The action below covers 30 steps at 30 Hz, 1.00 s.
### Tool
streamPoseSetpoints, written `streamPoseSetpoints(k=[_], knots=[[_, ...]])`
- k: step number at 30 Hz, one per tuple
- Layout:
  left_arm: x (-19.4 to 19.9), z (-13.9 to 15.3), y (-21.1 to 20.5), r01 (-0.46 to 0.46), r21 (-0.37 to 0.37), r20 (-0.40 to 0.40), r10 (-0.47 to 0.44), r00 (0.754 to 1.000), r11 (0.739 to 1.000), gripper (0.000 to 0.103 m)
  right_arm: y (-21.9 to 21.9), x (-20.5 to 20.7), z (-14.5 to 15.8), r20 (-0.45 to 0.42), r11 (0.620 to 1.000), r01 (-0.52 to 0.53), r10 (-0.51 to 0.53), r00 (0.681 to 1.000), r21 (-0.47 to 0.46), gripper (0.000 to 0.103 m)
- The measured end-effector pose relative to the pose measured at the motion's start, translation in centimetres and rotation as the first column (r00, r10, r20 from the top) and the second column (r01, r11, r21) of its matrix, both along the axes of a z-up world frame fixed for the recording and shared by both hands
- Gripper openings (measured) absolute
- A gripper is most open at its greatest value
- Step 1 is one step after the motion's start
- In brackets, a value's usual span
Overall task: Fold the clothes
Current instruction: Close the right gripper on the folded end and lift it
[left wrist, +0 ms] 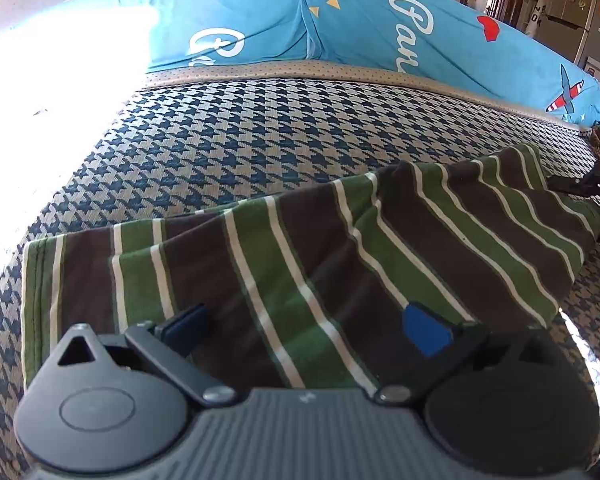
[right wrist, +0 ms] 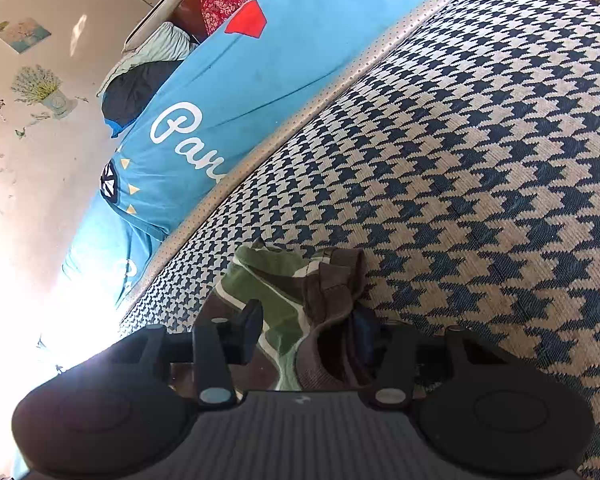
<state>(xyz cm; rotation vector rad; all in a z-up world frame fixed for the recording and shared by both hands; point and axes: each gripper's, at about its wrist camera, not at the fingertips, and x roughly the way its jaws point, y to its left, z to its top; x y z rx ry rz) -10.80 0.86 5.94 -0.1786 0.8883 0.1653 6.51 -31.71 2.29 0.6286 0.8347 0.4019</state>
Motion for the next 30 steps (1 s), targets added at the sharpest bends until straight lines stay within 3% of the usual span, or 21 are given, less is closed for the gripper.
streamPoseSetpoints(k=[5,9,17,25,30], knots=[[0.2,0.0,0.0,0.009,0.009,0.000,-0.009,1.000,1.000,0.103,0.2,0.3,-0.1,0.010,0.999,0.005,-0.004,1.000,-0.041,0.016],[0.0,0.0,0.1,0.013,0.006,0.005,-0.013,1.000,1.000,0.103,0.5,0.1,0.5,0.033,0.997,0.002,0.000,0.999,-0.071,0.013],[-0.5,0.2,0.2,-0.002,-0.009,0.022,0.002,1.000,1.000,0.103,2.8,-2.3,4.6,0.200,0.981,-0.032,0.070,0.977,-0.190,0.012],[-1.2,0.4,0.6,-0.023,-0.025,0.035,0.024,0.999,0.999,0.103,6.8,-6.9,8.6,0.374,0.942,-0.090,0.214,0.902,-0.324,0.011],[-1.2,0.4,0.7,-0.025,-0.027,0.037,0.026,0.999,0.999,0.103,8.8,-9.0,9.6,0.415,0.922,-0.130,0.286,0.863,-0.364,0.011]])
